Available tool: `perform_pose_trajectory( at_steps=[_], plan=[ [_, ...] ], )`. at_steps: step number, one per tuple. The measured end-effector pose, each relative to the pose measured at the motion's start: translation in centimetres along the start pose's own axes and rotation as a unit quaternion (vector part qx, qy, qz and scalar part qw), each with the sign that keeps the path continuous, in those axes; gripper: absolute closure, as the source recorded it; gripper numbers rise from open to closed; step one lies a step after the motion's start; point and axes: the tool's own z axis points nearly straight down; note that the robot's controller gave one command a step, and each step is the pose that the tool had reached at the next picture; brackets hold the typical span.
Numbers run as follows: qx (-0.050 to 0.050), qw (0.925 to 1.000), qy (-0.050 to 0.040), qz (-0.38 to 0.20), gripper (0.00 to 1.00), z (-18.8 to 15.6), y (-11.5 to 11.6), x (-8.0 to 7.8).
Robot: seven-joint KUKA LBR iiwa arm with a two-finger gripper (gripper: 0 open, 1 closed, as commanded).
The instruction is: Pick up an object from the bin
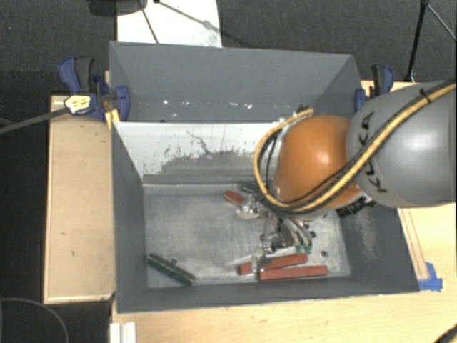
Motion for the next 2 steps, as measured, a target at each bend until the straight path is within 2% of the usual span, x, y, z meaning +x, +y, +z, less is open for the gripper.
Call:
perform_pose_trajectory(
  at_steps=[1, 2],
  plan=[
    [-0.001, 0.9993, -0.0074, -0.038, 1.00, 7.21, -1.11, 0.30],
    [-0.001, 0.9993, -0.0073, -0.036, 1.00, 7.21, -1.11, 0.31]
  ],
)
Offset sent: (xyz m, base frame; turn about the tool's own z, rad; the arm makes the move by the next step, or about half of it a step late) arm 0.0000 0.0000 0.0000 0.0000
